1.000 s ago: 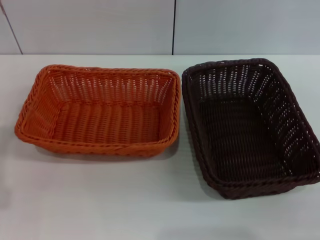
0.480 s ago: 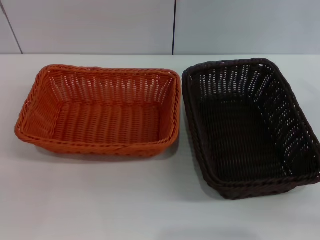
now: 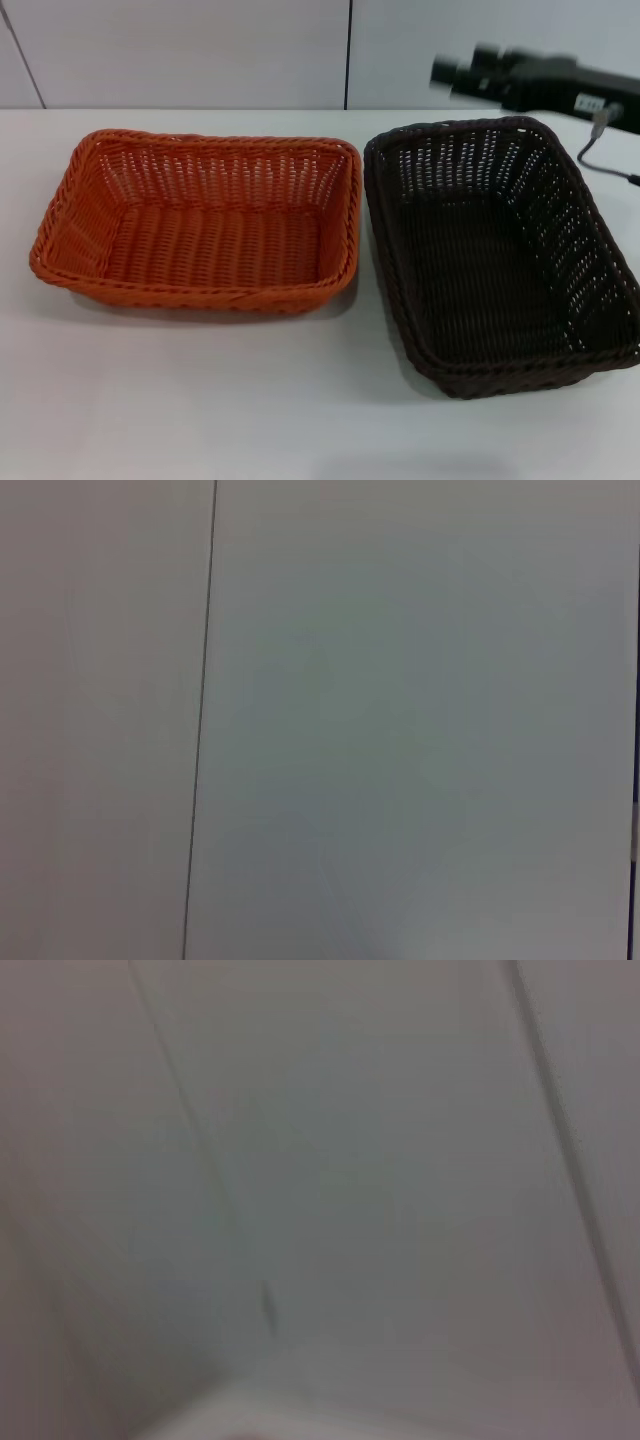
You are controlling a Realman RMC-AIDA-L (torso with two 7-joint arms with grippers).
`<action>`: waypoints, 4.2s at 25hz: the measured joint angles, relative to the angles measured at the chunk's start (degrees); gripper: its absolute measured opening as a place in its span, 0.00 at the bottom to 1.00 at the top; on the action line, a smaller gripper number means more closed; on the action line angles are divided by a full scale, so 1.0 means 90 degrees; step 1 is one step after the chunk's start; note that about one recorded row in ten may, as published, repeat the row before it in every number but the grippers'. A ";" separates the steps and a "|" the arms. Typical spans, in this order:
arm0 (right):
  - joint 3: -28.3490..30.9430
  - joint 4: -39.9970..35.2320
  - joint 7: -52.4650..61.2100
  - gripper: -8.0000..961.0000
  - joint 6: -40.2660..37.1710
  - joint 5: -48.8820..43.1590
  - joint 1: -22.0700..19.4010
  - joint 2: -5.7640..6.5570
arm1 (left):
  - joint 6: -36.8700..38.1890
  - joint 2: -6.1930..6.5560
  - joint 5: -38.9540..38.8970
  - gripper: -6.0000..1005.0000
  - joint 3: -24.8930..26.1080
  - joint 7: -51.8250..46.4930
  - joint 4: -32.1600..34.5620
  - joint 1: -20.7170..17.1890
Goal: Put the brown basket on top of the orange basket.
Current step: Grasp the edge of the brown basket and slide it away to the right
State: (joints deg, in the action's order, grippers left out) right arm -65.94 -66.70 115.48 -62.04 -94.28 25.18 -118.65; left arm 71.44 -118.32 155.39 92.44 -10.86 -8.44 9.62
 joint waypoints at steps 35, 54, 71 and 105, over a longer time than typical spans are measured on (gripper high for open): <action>0.0497 -0.1086 0.2098 0.82 -0.6368 -0.5327 0.2573 0.0551 | -0.0537 -0.0009 0.0000 0.79 0.0832 -0.0015 0.0020 0.0103; -0.0853 -0.0139 0.2139 0.82 -0.5317 -0.5645 0.2596 0.0025 | -0.0545 -0.0008 0.0000 0.79 0.0832 -0.0030 -0.0004 0.0109; -0.1410 0.0500 0.2098 0.79 -0.4576 -0.5992 0.2651 -0.0003 | -0.0673 0.0012 -0.0011 0.79 0.1009 -0.0034 0.0001 0.0173; -0.1476 -0.0652 0.2282 0.26 -0.4827 -0.6061 0.2649 -0.0010 | -0.0710 0.0020 -0.0009 0.79 0.1018 0.0023 -0.0026 0.0211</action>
State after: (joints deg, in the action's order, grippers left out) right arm -79.23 -72.56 136.02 -105.47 -148.83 49.02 -118.74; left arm 65.04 -118.14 155.30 101.60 -10.65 -8.68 11.52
